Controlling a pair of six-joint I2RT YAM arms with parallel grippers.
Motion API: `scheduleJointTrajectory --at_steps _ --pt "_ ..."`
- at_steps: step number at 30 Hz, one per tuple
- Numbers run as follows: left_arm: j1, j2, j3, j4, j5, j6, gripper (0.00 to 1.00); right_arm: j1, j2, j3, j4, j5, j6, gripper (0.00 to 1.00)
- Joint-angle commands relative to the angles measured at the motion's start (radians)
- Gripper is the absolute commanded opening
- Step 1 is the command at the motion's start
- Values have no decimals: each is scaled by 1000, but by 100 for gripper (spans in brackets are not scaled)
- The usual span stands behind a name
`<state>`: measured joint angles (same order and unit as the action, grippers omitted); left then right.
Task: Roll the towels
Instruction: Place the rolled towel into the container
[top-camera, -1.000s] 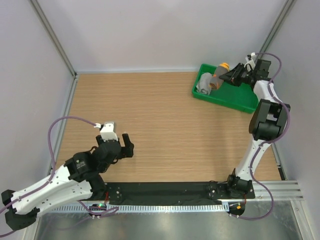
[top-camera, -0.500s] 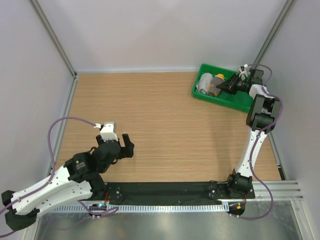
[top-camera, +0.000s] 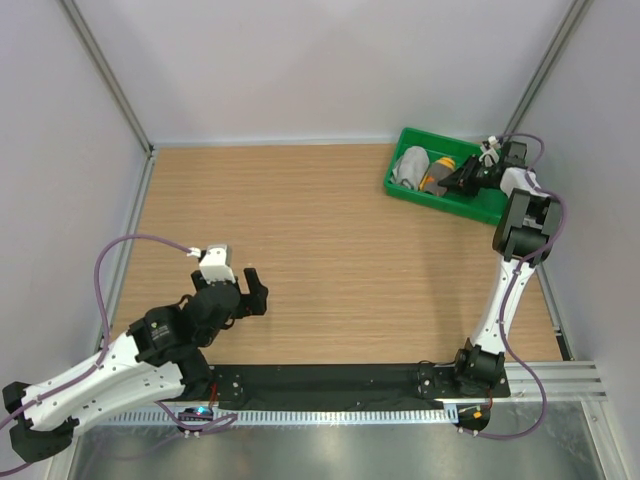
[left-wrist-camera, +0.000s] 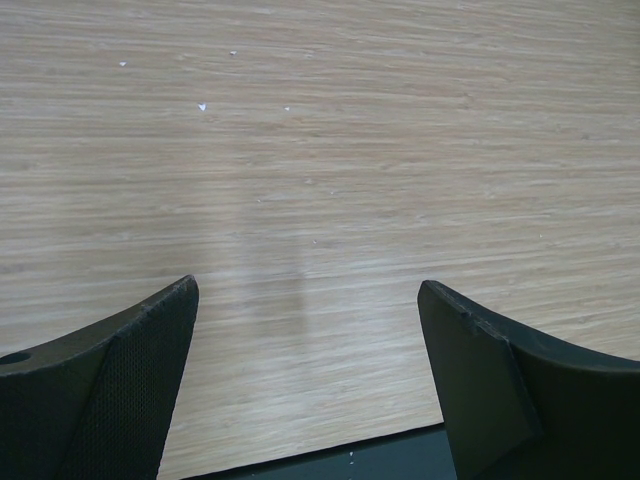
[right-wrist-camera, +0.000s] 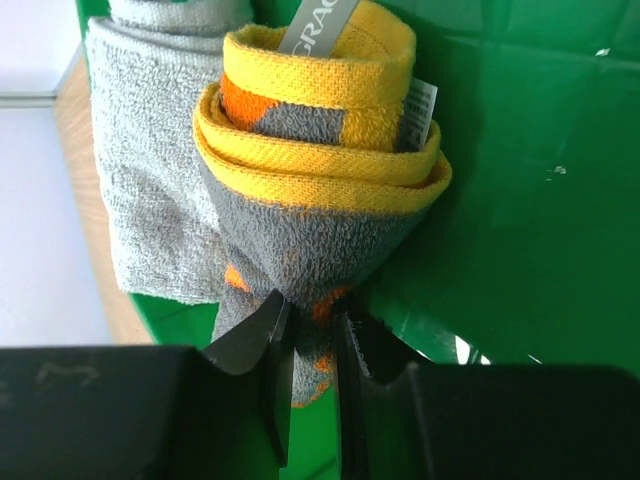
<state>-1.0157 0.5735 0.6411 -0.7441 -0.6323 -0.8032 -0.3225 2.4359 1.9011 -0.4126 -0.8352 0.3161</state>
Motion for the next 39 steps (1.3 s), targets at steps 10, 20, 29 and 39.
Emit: scheduleJointTrajectory --at_steps 10,20,29,39 --pt "5 -23 -8 35 -44 1 91 -6 -60 -13 -61 215 -18 59" --pt "3 -41 -14 34 -49 -2 91 -6 -176 -53 -89 309 -11 62" --pt "2 -40 -14 35 -49 -2 91 -4 -282 -108 -77 288 26 60" --pt "2 -31 -11 34 -49 -2 91 26 -397 -132 -37 265 89 60"
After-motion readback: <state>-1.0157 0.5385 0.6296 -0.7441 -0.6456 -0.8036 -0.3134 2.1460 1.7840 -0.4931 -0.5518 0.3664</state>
